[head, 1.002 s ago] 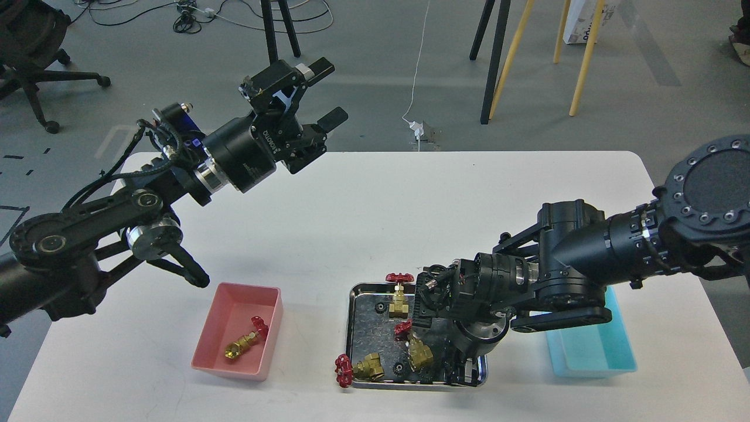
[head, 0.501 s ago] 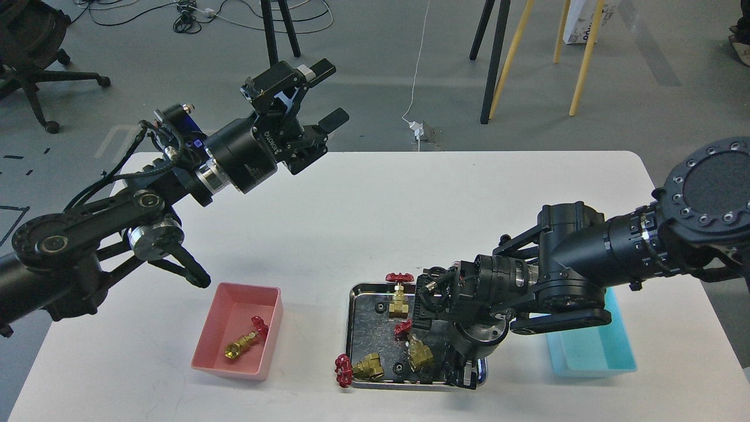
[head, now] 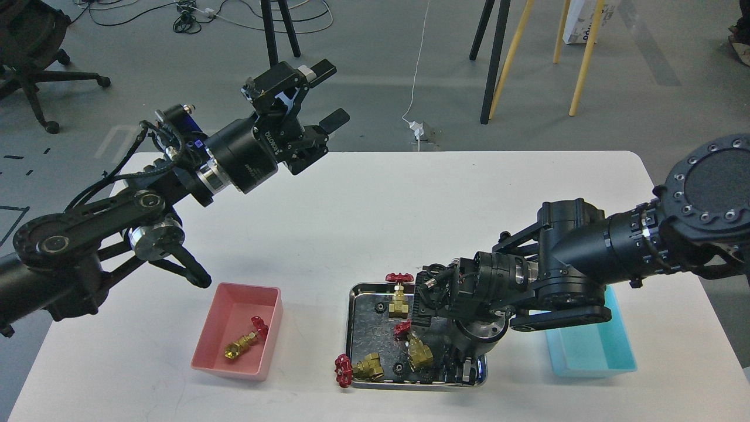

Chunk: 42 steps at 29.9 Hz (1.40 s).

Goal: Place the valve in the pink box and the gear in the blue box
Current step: 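Carry the gear with the right gripper over the blue box and release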

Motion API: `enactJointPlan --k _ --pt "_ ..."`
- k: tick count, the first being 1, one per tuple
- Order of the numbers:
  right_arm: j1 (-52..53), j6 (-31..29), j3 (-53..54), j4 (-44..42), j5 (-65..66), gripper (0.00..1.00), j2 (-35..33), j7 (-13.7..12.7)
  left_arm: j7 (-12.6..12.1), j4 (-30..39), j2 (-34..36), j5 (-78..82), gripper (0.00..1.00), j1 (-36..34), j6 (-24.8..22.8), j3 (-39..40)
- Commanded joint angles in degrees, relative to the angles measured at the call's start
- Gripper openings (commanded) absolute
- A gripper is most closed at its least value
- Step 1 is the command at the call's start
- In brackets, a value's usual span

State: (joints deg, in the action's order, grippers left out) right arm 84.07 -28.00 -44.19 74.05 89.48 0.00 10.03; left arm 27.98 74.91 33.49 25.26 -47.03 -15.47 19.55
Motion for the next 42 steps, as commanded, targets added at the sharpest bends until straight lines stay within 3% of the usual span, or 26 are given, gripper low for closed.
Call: enactJointPlan --k 1,7,14,18,42 --pt "2.49 0.00 0.07 0.57 -0.79 0.06 0.00 -0.01 0.02 -0.03 -0.26 0.06 0.86 0.01 0.01 -0.04" --pt "8.03 0.00 0.33 4.78 -2.73 0.06 -0.35 -0.10 0.02 -0.11 -0.97 0.14 0.86 -0.07 0.01 -0.04" --pt "9.71 0.00 0.34 6.29 -2.03 0.06 -20.98 -0.71 0.02 -0.11 -1.93 0.41 0.86 -0.08 0.00 -0.13" --pt "6.64 0.00 0.77 5.76 -2.03 0.06 -26.62 -0.89 0.02 -0.11 -2.55 0.41 0.86 -0.07 0.00 -0.30" --pt "3.99 0.00 3.85 5.58 -2.03 0.06 -32.52 -1.68 0.02 -0.64 -4.22 1.37 0.86 1.24 0.27 -0.39"
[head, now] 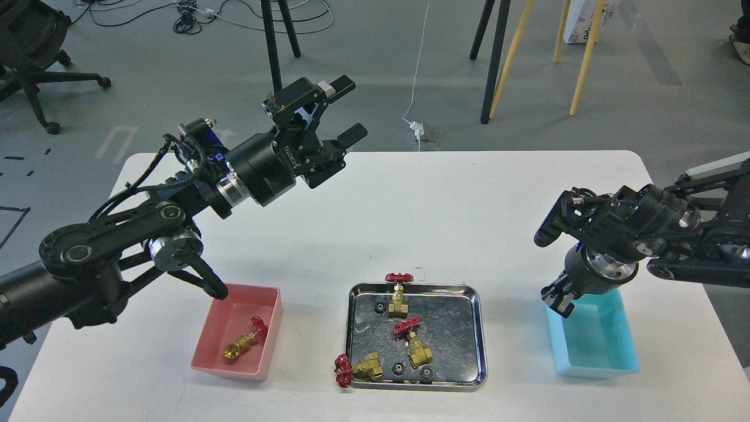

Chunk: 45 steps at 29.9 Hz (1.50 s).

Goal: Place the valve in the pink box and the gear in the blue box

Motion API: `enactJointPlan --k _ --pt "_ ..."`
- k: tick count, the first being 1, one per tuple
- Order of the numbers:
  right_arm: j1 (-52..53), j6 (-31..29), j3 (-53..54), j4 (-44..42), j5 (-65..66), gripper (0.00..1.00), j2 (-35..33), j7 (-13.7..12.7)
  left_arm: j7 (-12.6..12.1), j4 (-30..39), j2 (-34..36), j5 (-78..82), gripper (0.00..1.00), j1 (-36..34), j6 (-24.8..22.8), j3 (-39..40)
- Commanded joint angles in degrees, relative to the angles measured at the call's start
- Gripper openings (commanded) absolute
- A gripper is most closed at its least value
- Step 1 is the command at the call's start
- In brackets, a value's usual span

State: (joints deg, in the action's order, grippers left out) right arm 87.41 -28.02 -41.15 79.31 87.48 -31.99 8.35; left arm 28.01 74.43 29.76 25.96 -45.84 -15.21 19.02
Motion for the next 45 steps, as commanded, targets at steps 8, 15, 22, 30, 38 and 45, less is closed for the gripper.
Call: enactJointPlan --k 8,15,22,30,38,45 --pt "3.47 0.02 1.34 5.05 0.50 0.06 -5.44 0.09 -0.01 -0.52 -0.58 0.84 0.86 0.05 -0.17 0.14" --pt "4.53 0.02 -1.29 8.67 7.79 0.06 -12.12 0.18 -0.01 -1.31 -0.84 0.84 0.86 0.14 -0.26 0.05" --pt "3.47 0.02 -2.18 8.58 8.06 0.35 -13.36 0.09 -0.01 -2.10 -1.90 0.85 0.86 0.05 -0.35 -0.04" --pt "3.21 0.02 -0.78 8.49 1.04 0.99 -13.45 -0.26 -0.01 -3.24 -1.64 0.84 0.86 0.05 -0.70 0.22" --pt "-3.10 1.73 24.77 -7.03 -24.23 0.99 -12.31 0.00 -0.01 -17.63 -1.63 -0.03 0.86 -3.89 -5.95 3.47" --pt "-16.20 2.19 55.26 -31.99 -62.74 0.99 3.05 0.35 -0.01 -43.72 -5.76 -9.68 0.89 -13.04 -12.79 6.99"
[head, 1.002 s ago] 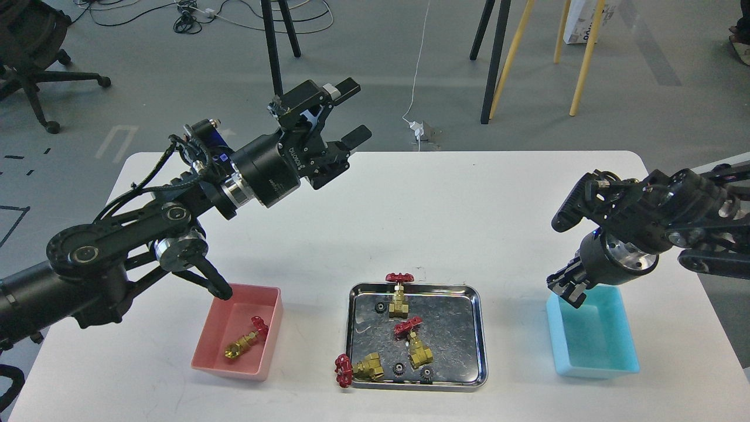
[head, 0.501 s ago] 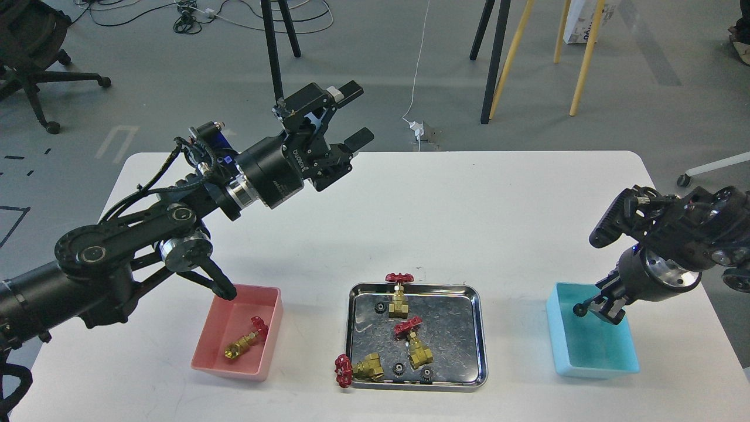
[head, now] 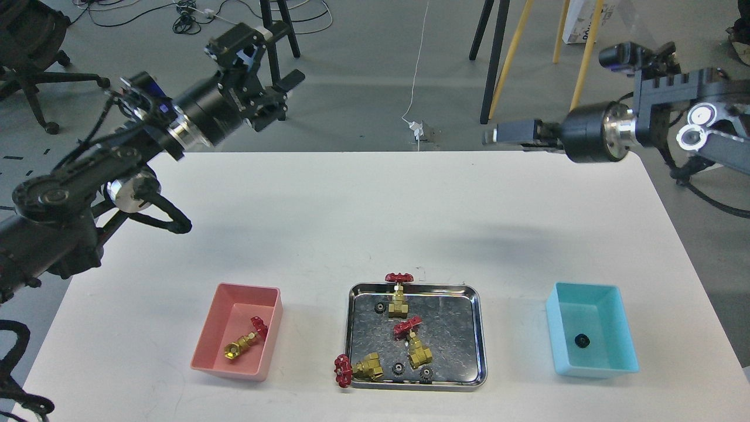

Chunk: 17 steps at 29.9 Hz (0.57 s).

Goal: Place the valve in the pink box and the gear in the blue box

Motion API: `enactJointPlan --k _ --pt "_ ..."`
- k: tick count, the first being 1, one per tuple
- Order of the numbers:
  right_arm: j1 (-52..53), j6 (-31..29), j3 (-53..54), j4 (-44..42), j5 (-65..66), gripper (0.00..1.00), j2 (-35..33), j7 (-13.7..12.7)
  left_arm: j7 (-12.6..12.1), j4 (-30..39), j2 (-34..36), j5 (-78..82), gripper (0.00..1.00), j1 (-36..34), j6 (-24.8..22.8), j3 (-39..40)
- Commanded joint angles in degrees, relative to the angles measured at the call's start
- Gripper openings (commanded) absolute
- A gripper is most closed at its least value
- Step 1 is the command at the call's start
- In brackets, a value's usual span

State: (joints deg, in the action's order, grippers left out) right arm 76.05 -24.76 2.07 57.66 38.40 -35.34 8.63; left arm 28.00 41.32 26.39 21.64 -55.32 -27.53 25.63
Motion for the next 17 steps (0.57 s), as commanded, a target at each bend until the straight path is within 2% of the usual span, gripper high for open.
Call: enactJointPlan --k 1,5,7,11,17 --pt "-6.77 -2.47 16.17 -14.29 -17.62 0.99 9.38 0.07 0.00 -14.82 -3.44 -7.21 0.91 -4.79 -0.47 0.47" --pt "-12.76 -3.24 34.27 -30.11 -26.79 0.99 21.25 0.25 0.00 -31.70 -11.43 -14.16 0.94 -6.99 -0.47 0.82" --pt "-14.61 -3.24 41.75 -35.57 -27.33 0.99 26.35 0.25 0.00 -35.50 -14.33 -15.92 0.95 -6.91 -0.47 0.82" --pt "-15.84 -3.24 46.18 -39.20 -27.42 0.99 31.03 0.34 0.00 -35.60 -16.72 -17.86 0.96 -4.63 -0.47 1.43" --pt "-17.16 -3.24 46.27 -38.59 -27.50 0.99 31.21 0.86 0.00 -35.25 -18.04 -18.57 0.96 -3.48 -0.47 1.35"
